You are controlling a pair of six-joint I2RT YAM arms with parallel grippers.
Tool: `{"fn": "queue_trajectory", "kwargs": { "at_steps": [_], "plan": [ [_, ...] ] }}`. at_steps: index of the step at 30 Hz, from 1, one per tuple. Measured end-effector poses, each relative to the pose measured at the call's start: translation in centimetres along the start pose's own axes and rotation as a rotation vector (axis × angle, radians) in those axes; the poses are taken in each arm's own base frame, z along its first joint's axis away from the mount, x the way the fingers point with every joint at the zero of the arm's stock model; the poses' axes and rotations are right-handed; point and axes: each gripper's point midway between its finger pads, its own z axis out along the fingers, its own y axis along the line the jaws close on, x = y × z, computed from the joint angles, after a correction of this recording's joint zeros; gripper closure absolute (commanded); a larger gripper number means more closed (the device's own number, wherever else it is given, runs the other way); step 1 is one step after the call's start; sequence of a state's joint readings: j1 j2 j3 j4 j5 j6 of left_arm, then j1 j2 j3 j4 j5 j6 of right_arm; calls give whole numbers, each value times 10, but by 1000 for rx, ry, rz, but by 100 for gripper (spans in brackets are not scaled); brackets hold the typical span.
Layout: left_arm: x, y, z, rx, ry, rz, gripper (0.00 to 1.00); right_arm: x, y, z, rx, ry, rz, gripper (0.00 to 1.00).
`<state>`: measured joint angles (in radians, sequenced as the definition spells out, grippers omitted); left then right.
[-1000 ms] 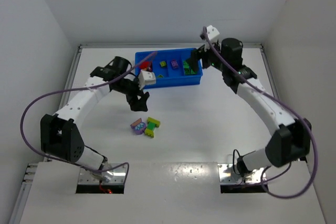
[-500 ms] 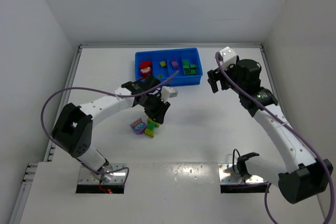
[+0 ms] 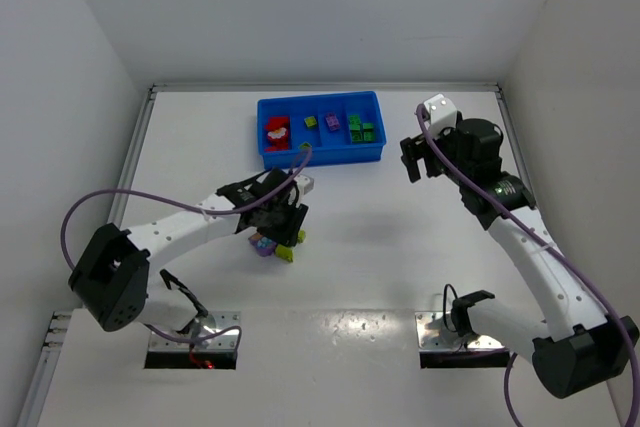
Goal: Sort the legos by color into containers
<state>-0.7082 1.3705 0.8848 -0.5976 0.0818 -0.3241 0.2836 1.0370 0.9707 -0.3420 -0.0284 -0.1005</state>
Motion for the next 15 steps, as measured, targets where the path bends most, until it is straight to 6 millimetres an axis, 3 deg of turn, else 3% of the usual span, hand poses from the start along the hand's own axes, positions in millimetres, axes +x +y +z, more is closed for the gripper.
{"fn": "queue_trajectory", "kwargs": {
  "at_steps": [7, 15],
  "plan": [
    [-5, 7, 5, -45, -25, -26, 44, 4, 1, 0, -5, 16, 9, 17],
    [5, 12, 24, -66, 43, -31, 44, 8, 2, 0, -8, 31, 13, 17]
  ]
}}
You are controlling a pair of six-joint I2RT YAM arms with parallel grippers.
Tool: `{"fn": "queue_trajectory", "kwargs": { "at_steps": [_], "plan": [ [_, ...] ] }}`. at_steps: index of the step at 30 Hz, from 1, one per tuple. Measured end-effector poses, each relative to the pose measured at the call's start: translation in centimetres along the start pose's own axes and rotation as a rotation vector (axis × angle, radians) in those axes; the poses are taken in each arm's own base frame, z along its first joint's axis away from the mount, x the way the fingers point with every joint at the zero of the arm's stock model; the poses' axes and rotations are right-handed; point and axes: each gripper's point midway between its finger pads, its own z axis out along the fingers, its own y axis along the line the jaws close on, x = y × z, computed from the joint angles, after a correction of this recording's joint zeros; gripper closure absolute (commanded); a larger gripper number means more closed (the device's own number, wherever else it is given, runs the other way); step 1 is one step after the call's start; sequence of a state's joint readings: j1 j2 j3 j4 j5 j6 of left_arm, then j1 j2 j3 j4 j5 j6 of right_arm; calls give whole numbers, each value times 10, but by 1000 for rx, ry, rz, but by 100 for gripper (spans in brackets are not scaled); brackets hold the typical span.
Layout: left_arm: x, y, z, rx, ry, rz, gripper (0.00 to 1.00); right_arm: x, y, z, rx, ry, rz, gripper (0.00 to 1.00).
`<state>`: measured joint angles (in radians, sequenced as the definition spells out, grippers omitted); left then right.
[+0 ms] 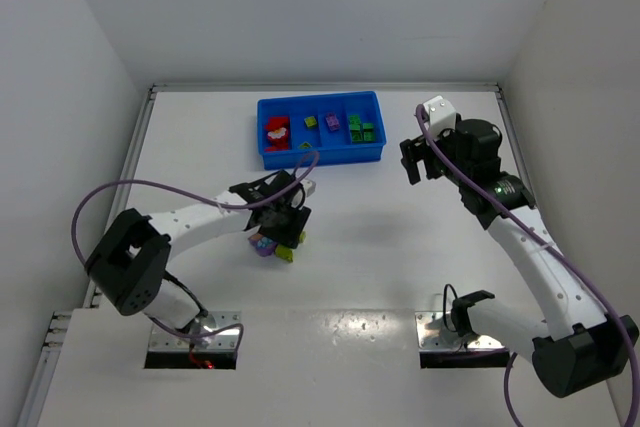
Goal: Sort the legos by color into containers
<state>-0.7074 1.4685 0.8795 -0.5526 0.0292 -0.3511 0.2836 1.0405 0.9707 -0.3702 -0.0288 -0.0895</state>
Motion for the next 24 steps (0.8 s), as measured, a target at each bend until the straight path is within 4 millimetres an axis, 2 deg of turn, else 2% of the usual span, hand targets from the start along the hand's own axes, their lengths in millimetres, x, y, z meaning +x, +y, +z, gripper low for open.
{"fn": "queue_trajectory", "kwargs": {
  "at_steps": [6, 12, 14, 17, 21, 24],
  "plan": [
    [5, 2, 17, 2, 41, -1, 44, 1, 0, -1, -1, 2, 0, 17],
    [17, 6, 36, 3, 113, -4, 48, 3, 0, -4, 2, 3, 0, 17],
    [14, 4, 37, 12, 109, 2, 53, 3, 0, -5, 3, 4, 0, 18],
    [7, 2, 40, 23, 101, 15, 67, 4, 1, -7, 4, 3, 0, 18],
    [-15, -7, 46, 59, 77, 57, 100, 6, 2, -9, -1, 3, 1, 20],
    [-42, -18, 47, 112, 32, 105, 100, 6, 7, -9, -26, -2, 8, 20]
  ]
}}
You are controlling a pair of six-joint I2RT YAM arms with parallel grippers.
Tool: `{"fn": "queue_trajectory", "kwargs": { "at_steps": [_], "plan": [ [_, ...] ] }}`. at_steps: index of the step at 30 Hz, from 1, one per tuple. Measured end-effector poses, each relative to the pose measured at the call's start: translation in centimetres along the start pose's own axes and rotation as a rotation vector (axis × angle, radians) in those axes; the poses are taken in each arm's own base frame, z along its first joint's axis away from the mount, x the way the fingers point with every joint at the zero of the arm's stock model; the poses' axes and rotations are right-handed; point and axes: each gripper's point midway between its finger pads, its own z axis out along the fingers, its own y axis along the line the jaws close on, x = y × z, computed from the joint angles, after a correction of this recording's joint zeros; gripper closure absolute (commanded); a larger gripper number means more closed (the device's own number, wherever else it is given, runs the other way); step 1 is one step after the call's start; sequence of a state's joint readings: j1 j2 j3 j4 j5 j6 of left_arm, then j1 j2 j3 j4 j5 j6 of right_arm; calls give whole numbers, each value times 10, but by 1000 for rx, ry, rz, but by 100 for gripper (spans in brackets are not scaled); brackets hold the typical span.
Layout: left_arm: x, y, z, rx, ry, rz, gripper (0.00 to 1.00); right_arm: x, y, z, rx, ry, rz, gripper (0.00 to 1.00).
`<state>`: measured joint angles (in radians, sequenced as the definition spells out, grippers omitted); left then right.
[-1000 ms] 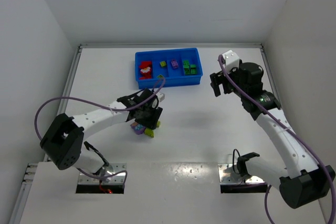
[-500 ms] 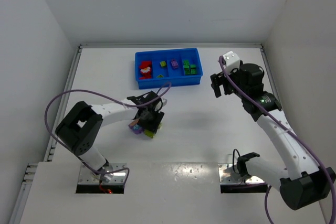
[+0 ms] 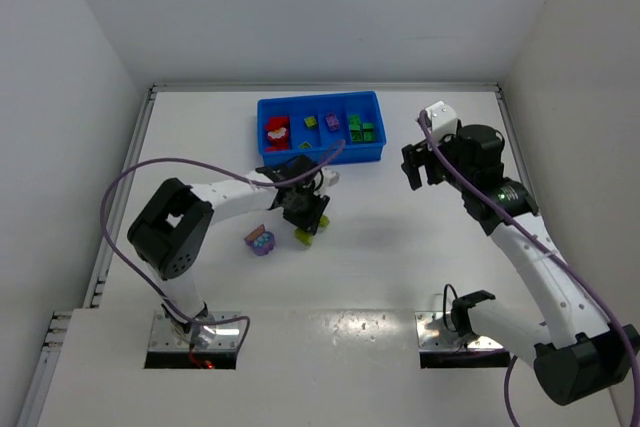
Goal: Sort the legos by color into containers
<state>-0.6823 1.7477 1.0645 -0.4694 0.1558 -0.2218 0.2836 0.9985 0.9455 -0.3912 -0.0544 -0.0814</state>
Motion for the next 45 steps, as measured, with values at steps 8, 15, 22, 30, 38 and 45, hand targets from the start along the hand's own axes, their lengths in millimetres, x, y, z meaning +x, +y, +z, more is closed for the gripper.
{"fn": "queue_trajectory", "kwargs": {
  "at_steps": [8, 15, 22, 30, 38, 45],
  "plan": [
    [-68, -11, -30, 180, -217, 110, 100, 8, 38, 16, -201, 30, 118, 19],
    [-78, -19, -66, 296, -357, 156, 100, 0, 87, 15, -470, 43, 331, 12],
    [-90, -51, -100, 462, -458, 175, 100, -7, 123, 14, -709, 75, 548, 10],
    [-117, -24, -120, 493, -527, -109, 100, 4, 107, 25, -576, 58, 436, 10],
    [-146, 34, -132, 470, -596, -523, 100, 5, 122, 17, -583, -19, 218, 15],
    [-145, 28, -116, 510, -529, -640, 100, -6, 152, 9, -621, -248, -255, 22]
  ]
}}
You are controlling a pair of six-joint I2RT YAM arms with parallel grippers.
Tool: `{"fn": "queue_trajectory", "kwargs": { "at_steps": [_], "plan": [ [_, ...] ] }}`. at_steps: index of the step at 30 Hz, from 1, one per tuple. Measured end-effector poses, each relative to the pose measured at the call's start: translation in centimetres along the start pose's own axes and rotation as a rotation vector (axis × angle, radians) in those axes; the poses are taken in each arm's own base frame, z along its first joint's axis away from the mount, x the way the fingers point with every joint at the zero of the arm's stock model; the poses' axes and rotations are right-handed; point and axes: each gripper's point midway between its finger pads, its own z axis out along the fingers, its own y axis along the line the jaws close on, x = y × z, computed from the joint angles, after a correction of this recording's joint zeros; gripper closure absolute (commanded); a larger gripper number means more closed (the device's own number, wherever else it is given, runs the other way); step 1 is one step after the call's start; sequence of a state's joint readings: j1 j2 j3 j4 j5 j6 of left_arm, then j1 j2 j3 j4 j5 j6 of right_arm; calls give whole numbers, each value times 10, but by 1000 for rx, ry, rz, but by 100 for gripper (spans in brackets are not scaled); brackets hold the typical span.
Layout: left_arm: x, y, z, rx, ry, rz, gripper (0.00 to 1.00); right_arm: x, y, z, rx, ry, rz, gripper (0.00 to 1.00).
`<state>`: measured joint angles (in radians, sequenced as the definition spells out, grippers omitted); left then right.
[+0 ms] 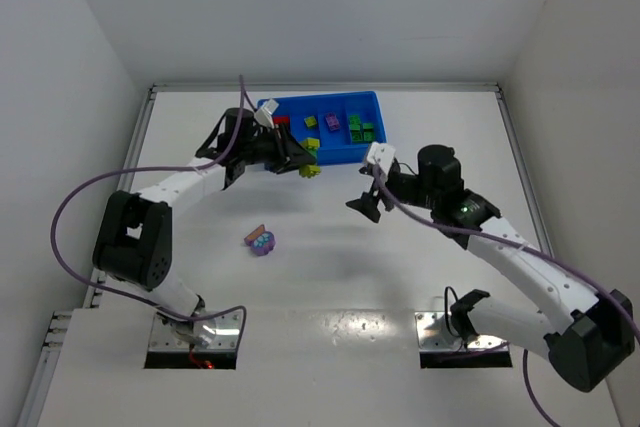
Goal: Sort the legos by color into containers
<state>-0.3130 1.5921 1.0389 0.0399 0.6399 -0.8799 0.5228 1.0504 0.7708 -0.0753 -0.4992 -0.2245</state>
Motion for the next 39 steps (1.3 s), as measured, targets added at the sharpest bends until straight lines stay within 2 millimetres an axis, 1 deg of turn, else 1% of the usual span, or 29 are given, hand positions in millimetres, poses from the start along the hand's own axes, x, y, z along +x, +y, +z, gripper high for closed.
{"fn": "queue_trajectory", "kwargs": {
  "at_steps": [2, 5, 7, 8, 9, 12, 15, 18, 22, 26, 29, 39],
  "plan": [
    [5, -6, 3, 13, 13, -2, 100, -2, 2, 4, -7, -18, -109, 23],
    [17, -17, 8, 33, 43, 0, 100, -4, 2, 12, -9, -31, -205, 23],
    [22, -22, 10, 42, 53, -1, 100, 1, 0, 22, 1, -13, -170, 19],
    [23, -24, 11, 44, 56, -2, 100, 4, -2, 28, 3, 7, -125, 15],
    [24, -25, 11, 40, 51, -5, 100, 7, -4, 35, 4, 27, -54, 14],
    [13, -26, 9, 12, -10, -17, 100, 5, -17, 52, 41, 39, 202, 12],
    [-4, -31, 2, -9, -92, -30, 100, 3, -18, 54, 60, 18, 429, 10],
    [-22, -31, -4, -33, -169, -50, 100, -8, -15, 63, 48, -7, 599, 10],
    [-45, -20, -12, -71, -247, -101, 100, -20, -19, 74, 43, -36, 713, 10],
    [-58, -16, -16, -92, -294, -133, 100, -30, -27, 85, 51, -68, 783, 10],
    [-61, -19, -17, -88, -304, -147, 100, -32, -35, 91, 74, -81, 811, 10],
    [-67, -31, -18, -56, -311, -173, 100, -21, -52, 112, 134, -63, 866, 10]
  ]
}}
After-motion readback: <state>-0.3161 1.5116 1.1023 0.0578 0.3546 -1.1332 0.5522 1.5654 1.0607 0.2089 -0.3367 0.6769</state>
